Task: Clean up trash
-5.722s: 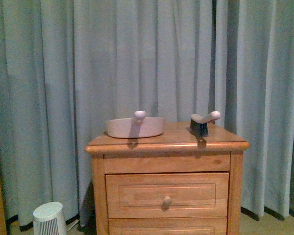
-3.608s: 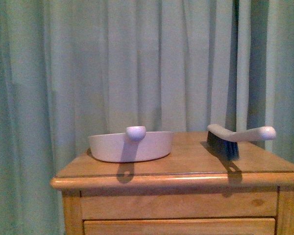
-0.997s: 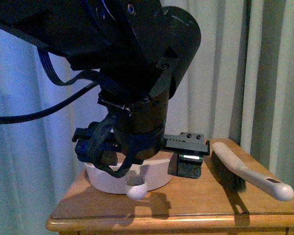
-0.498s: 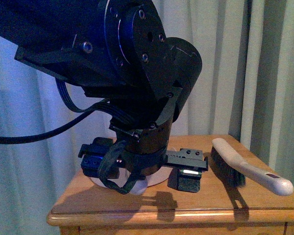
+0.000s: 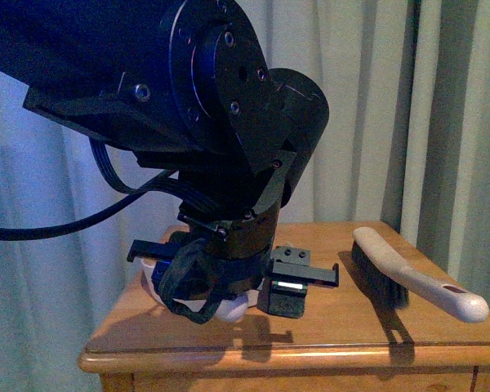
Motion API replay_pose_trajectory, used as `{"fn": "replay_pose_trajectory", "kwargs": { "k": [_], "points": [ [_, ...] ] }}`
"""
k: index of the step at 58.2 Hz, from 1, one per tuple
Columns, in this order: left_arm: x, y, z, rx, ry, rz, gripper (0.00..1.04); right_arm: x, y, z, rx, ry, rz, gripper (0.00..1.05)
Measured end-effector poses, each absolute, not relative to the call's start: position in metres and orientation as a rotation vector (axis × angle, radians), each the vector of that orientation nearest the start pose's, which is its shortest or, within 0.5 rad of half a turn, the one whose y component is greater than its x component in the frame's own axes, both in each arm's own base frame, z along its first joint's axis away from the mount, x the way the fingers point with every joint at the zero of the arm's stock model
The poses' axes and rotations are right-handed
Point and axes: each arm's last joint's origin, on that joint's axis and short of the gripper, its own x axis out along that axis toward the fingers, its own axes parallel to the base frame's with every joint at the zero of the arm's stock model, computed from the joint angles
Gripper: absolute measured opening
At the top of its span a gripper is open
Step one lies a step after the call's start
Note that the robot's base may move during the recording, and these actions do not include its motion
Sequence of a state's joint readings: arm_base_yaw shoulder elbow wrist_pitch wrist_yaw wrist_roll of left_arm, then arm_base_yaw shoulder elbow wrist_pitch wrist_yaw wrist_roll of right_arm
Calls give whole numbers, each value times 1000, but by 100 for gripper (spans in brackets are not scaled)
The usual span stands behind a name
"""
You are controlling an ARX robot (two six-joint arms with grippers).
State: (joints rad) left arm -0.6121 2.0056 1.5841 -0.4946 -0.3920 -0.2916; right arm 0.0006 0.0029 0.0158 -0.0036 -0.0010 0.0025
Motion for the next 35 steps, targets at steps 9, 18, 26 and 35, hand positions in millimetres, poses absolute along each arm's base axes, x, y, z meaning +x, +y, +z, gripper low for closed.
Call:
{"fn": "replay_pose_trajectory", "kwargs": {
  "k": [9, 18, 26, 35],
  "points": [
    [364, -241, 220, 167, 819, -83, 34, 97, 0, 168, 2, -9, 1, 97],
    [365, -240, 218, 171, 820, -104, 28, 97, 0, 168, 2, -9, 1, 97],
    [364, -238, 219, 175, 790, -112, 28, 97, 0, 168, 2, -9, 2, 97],
    [363, -232, 227, 184, 711, -116, 28, 97, 0, 168, 2, -9, 1, 97]
  ]
}}
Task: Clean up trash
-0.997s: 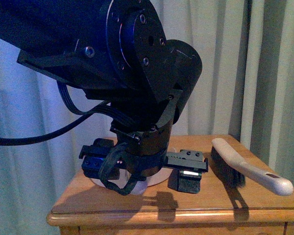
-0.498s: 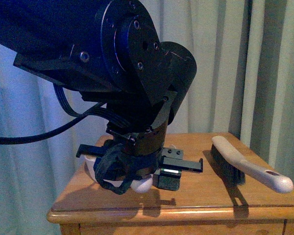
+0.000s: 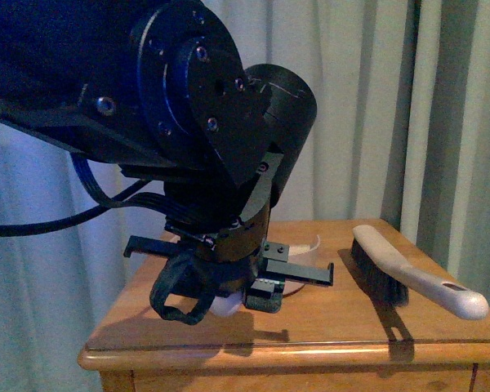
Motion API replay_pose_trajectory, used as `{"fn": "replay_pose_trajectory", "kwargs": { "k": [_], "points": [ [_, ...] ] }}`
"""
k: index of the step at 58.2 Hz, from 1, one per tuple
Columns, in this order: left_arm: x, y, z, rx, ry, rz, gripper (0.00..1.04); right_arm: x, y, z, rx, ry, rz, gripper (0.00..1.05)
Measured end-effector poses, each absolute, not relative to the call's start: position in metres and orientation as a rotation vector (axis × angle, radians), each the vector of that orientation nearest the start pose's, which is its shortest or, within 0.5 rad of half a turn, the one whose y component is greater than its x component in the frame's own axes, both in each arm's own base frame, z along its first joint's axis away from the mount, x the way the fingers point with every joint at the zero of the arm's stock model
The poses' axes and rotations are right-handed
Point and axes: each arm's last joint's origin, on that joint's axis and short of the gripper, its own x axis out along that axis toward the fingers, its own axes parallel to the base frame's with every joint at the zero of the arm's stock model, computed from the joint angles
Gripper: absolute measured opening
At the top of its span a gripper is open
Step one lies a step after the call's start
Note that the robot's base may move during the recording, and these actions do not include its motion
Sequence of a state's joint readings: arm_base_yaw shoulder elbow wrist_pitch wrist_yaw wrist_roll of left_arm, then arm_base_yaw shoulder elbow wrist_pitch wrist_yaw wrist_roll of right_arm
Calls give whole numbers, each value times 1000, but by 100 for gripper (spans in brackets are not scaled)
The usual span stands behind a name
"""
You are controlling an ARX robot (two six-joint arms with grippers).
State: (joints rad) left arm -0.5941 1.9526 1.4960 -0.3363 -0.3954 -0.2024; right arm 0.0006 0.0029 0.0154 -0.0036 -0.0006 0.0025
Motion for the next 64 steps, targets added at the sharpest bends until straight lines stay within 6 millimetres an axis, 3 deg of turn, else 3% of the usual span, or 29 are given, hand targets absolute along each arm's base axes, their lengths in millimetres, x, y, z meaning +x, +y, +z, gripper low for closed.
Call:
{"fn": "replay_pose_trajectory", "kwargs": {
  "k": [12, 24, 34, 42, 52, 64],
  "points": [
    [355, -215, 270, 163, 475, -140, 28, 97, 0, 168, 2, -9, 2, 97],
    [328, -185, 313, 223, 202, -140, 28, 97, 0, 168, 2, -9, 2, 97],
    [286, -154, 345, 271, -49, -204, 28, 97, 0, 168, 3, -9, 2, 97],
    [238, -126, 365, 306, -219, -268, 28, 97, 0, 168, 2, -9, 2, 97],
    [178, -69, 360, 327, -339, -277, 28, 97, 0, 168, 2, -9, 1, 97],
    [137, -28, 330, 364, -360, -268, 28, 97, 0, 168, 2, -9, 2, 97]
  ]
}}
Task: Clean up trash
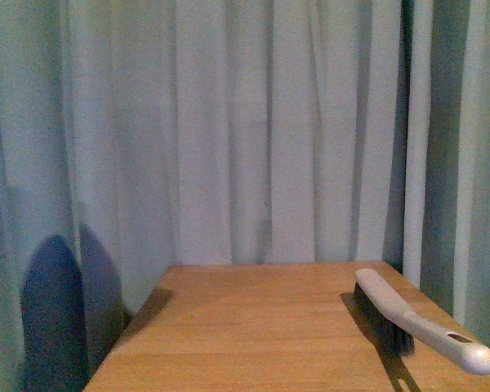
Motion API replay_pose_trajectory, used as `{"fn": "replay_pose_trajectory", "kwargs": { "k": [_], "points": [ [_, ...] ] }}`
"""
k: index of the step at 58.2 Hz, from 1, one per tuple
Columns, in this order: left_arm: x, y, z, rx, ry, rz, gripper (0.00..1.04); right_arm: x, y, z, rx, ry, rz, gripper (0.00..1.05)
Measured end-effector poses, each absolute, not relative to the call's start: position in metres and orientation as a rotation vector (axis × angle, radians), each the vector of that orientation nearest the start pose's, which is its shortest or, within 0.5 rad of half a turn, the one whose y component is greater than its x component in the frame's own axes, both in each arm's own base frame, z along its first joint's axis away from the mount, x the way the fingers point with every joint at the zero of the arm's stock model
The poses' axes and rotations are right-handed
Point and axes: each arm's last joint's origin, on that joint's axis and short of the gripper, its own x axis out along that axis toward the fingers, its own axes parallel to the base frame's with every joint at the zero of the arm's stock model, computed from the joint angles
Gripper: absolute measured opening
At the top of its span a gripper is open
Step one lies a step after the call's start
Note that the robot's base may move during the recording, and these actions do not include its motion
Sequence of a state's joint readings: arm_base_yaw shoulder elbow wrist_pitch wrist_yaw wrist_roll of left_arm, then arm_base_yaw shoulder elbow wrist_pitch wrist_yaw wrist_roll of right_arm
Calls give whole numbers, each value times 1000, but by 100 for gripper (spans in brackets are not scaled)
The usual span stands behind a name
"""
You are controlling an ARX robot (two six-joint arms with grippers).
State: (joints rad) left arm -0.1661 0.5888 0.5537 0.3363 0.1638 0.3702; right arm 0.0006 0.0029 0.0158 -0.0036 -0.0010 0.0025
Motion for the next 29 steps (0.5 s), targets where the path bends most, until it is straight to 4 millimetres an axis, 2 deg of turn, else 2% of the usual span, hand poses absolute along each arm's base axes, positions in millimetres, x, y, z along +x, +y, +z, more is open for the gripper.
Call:
{"fn": "replay_pose_trajectory", "kwargs": {
  "k": [4, 10, 24, 29],
  "points": [
    [124, -13, 319, 356, -363, -239, 28, 97, 0, 168, 2, -9, 1, 97],
    [116, -3, 311, 340, -352, -215, 28, 97, 0, 168, 3, -9, 1, 97],
    [108, 2, 289, 284, -279, -144, 28, 97, 0, 168, 2, -9, 1, 97],
    [108, 2, 287, 277, -275, -143, 28, 97, 0, 168, 1, -8, -10, 97]
  ]
}}
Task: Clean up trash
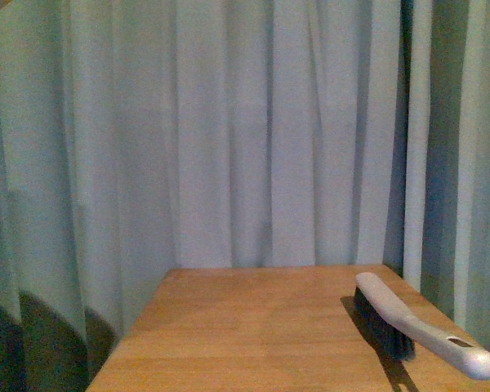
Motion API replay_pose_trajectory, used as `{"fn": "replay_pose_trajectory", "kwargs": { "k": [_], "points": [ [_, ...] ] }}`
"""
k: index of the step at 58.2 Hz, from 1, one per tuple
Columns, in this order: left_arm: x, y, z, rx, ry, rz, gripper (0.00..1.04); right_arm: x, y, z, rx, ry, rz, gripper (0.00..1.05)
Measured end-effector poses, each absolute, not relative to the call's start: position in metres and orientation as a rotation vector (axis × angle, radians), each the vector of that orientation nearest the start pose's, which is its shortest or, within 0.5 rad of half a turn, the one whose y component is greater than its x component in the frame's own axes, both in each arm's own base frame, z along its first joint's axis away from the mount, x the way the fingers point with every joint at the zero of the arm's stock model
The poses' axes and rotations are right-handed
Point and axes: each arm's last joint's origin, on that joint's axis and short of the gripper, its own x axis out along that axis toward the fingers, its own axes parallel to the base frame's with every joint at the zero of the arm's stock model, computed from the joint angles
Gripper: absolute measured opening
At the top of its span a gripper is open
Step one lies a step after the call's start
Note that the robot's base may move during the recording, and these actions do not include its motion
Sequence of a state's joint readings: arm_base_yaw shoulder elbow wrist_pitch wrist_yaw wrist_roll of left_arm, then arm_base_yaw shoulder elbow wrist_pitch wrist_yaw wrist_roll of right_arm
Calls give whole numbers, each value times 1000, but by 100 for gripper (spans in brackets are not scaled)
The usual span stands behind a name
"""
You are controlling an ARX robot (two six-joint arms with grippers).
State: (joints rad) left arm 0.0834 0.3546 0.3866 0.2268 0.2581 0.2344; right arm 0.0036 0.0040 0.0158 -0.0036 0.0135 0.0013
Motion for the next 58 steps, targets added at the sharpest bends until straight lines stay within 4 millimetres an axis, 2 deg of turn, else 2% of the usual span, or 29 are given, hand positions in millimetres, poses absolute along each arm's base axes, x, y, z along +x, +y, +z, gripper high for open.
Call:
{"fn": "replay_pose_trajectory", "kwargs": {
  "k": [6, 14, 19, 21, 31, 39, 48, 54, 58],
  "points": [
    [108, 1, 288, 272, -276, -144, 28, 102, 1, 163, -58, 80, -212, 97],
    [108, 1, 288, 272, -277, -147, 28, 116, 4, 168, -77, 204, -179, 97],
    [108, 1, 288, 272, -277, -146, 28, 133, 8, 186, -64, 272, -108, 97],
    [108, 1, 288, 272, -277, -146, 28, 145, 11, 203, -53, 294, -76, 97],
    [108, 1, 288, 272, -278, -146, 28, 194, 27, 257, -34, 360, -12, 97],
    [108, 1, 288, 272, -278, -146, 28, 238, 42, 282, -19, 446, -3, 97],
    [108, 1, 288, 272, -278, -146, 28, 279, 63, 289, 15, 565, 3, 97],
    [108, 1, 288, 272, -278, -146, 28, 305, 81, 279, 51, 664, 0, 97],
    [108, 1, 288, 272, -278, -146, 28, 315, 91, 272, 63, 710, -6, 97]
  ]
}}
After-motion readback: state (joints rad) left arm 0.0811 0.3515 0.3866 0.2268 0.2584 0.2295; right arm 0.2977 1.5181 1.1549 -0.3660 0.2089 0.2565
